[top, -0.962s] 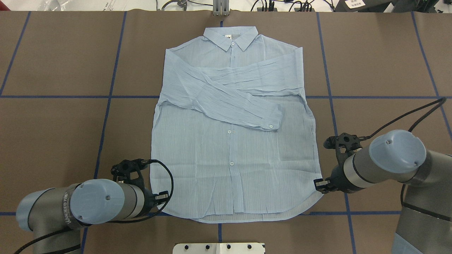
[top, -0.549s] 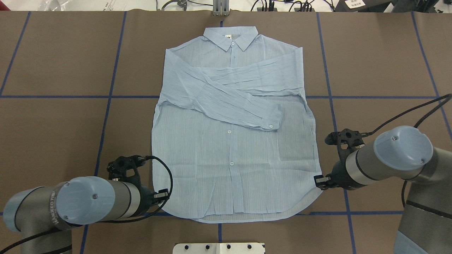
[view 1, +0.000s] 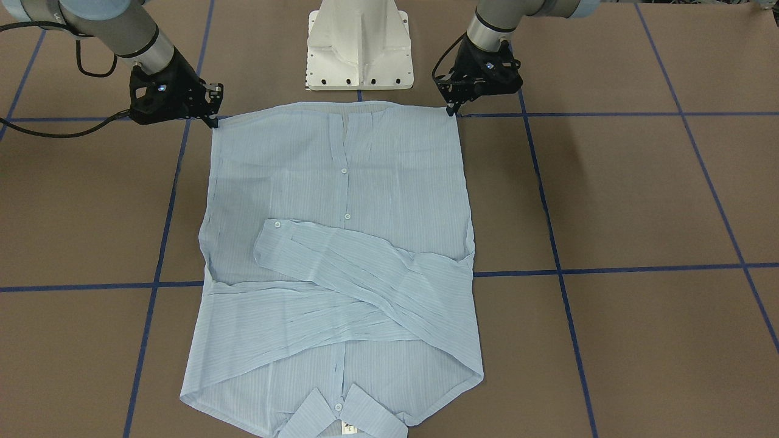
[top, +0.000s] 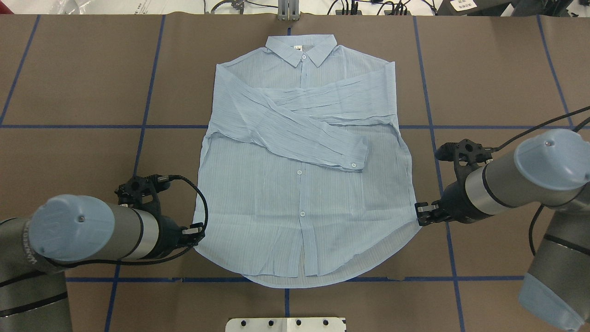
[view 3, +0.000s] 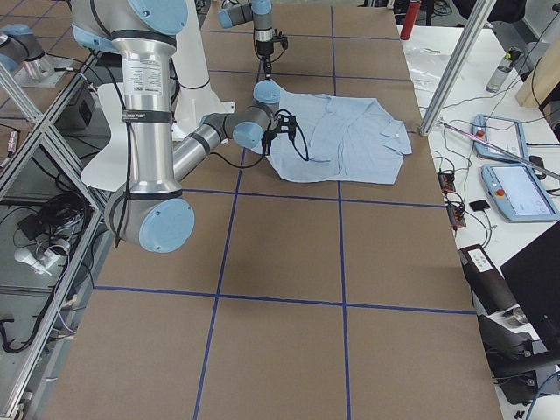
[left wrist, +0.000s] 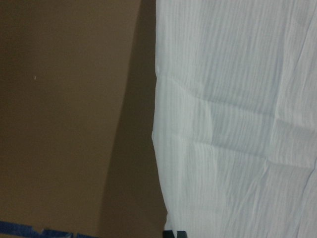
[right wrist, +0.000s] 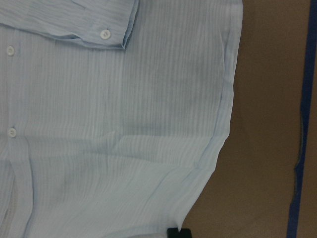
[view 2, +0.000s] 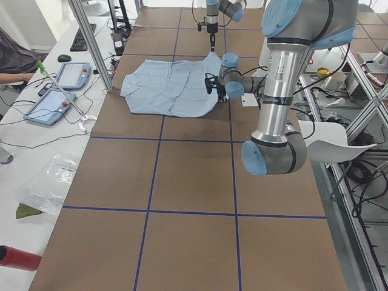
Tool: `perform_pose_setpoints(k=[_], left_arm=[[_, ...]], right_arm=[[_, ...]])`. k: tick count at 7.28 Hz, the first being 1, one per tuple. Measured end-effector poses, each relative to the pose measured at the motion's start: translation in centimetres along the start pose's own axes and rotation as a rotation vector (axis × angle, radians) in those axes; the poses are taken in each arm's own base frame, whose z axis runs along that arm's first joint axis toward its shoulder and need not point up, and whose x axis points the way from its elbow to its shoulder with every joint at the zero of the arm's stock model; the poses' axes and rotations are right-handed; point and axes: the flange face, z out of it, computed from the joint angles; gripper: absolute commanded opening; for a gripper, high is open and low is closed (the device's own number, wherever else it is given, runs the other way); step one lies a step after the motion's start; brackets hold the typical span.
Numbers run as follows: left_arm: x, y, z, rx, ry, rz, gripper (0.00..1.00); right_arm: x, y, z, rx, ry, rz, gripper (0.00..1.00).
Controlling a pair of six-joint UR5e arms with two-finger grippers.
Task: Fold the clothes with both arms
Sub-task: 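Lift the hem with both grippers and carry it toward the collar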
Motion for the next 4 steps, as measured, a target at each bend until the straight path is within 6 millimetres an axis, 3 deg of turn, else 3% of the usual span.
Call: perform_pose_setpoints(k=[2,4], left_arm=[[-0.2,0.0,-2.7,-0.045,0.035,0.018,0.0],[0.3,0.9,-5.7,-0.079,0.086,0.027,0.0]], right_arm=[[0.2,-0.5,-3.1,-0.036,-0.066,0.011,0.0],[-0.2,0.8,-5.5,-0.076,-0.12,-0.002,0.0]])
